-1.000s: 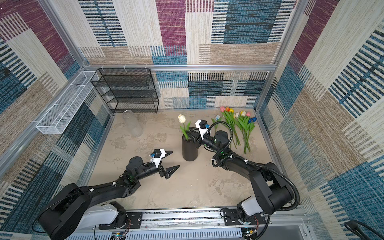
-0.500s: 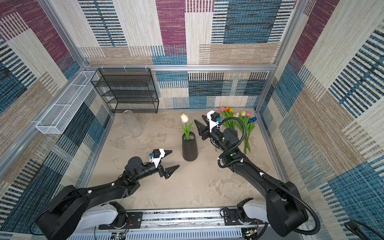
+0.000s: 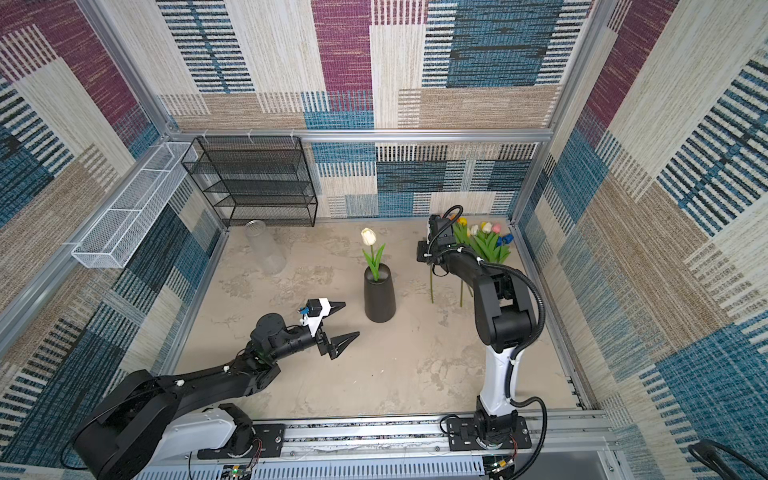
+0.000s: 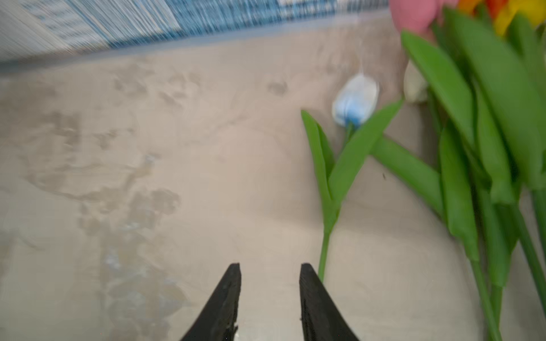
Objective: Arrange the flowers into the vase
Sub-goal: 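Move the right gripper back to the tulips and grasp a blue-white tulip stem, then lift the blue-white tulip with the right gripper and carry it toward the grey vase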
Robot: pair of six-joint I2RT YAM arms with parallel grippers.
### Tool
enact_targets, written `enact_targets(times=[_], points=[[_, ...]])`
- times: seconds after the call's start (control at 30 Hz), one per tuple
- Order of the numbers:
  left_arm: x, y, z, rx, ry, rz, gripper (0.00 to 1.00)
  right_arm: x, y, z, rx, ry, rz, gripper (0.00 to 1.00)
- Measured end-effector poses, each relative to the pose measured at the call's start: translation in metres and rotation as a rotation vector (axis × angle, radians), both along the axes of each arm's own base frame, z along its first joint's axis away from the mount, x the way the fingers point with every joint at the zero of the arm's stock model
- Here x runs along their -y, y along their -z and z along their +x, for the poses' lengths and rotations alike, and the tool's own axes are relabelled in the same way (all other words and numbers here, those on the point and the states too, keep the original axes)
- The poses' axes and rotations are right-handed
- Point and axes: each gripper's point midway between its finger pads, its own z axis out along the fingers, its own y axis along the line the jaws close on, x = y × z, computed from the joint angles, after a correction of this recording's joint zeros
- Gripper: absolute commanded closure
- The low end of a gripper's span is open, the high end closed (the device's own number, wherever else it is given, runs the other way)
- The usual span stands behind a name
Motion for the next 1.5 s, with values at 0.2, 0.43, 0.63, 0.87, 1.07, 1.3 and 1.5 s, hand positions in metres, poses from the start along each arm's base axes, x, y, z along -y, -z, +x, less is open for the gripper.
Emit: enact_targets(times=[0.2,0.43,0.63,0.87,1.07,1.3,1.5], points=[[0.000,-0.001,0.000,0.003,0.000,-0.002,0.01,0.013,0.046,-0.014,-0.146,0.035,-0.075,0.63],[0.000,-0.002,-0.001,0.005,0.003,-0.003,0.01,0.019,0.052,0.003,-0.135,0.073,-0.102,0.63],[0.000,-0.003,-0.001,0.008,0.003,-0.006,0.01,0.026,0.054,0.023,-0.104,0.101,-0.094,0.95],[0.000,-0.005,-0.002,0.012,0.005,-0.009,0.01,0.020,0.046,0.013,-0.098,0.073,-0.055,1.00],[0.000,-0.005,-0.002,0.012,0.005,-0.008,0.01,-0.007,-0.039,-0.019,0.079,-0.051,0.058,1.00],[0.001,0.003,0.000,-0.008,0.005,0.005,0.01,-0.053,-0.216,-0.091,0.639,-0.300,0.271,1.00],[0.003,0.006,0.001,-0.021,0.006,0.010,0.00,-0.075,-0.296,-0.163,0.977,-0.486,0.460,1.00]])
